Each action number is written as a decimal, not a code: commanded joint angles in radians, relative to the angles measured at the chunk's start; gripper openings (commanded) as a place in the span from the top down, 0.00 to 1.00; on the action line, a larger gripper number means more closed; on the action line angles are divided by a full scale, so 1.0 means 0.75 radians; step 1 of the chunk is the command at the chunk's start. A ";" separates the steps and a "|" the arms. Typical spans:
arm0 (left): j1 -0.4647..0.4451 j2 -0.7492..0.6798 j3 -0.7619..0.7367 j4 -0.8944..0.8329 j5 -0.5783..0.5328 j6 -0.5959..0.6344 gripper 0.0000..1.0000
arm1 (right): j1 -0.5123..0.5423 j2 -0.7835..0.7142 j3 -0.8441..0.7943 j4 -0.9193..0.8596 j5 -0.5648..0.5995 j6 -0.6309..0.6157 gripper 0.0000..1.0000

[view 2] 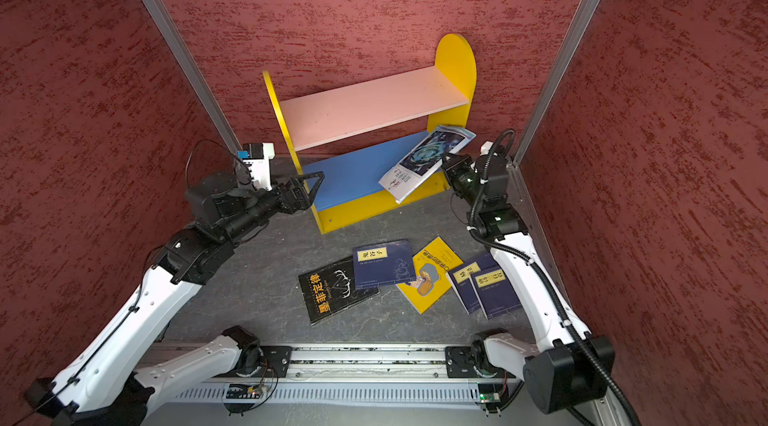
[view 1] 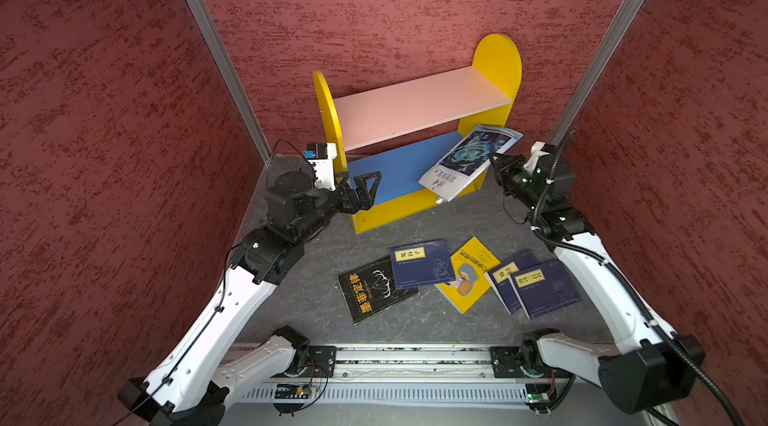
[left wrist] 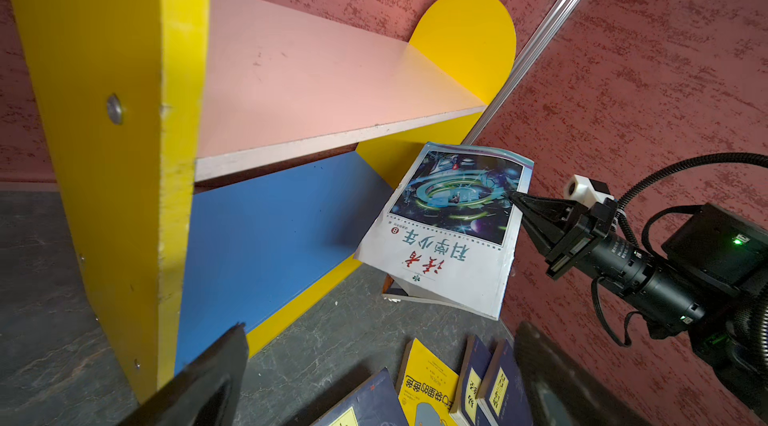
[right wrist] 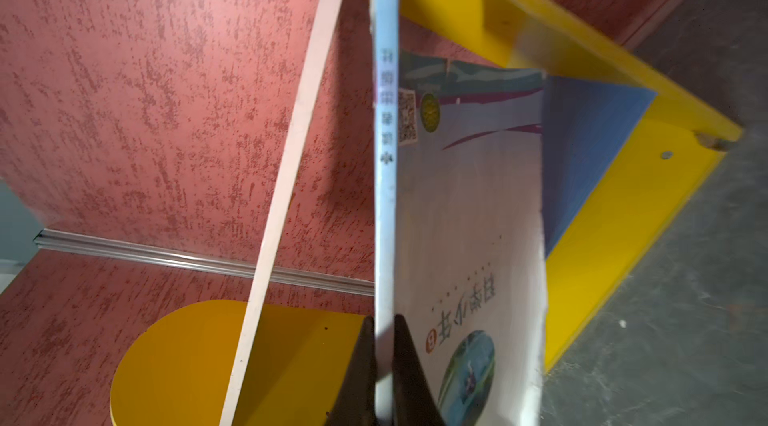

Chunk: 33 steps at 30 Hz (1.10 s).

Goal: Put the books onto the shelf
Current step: 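Carry the magazine with the right gripper onto the blue shelf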

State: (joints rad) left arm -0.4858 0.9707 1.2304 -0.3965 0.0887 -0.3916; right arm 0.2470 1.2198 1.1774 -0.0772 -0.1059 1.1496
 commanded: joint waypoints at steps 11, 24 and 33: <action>0.120 -0.198 -0.084 -0.027 -0.019 0.033 0.01 | 0.323 0.304 0.060 0.762 0.323 0.217 1.00; 0.185 -0.206 -0.117 -0.063 0.003 0.016 0.01 | 0.414 0.695 -0.189 0.958 0.302 0.236 0.99; 0.217 -0.228 -0.144 -0.089 -0.037 0.025 0.01 | 0.438 0.697 -0.067 0.659 0.452 0.386 0.99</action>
State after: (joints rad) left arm -0.3359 0.8131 1.1374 -0.4522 0.0734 -0.3855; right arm 0.5671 1.7714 1.0958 0.4454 0.1562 1.3521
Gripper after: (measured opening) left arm 0.995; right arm 0.084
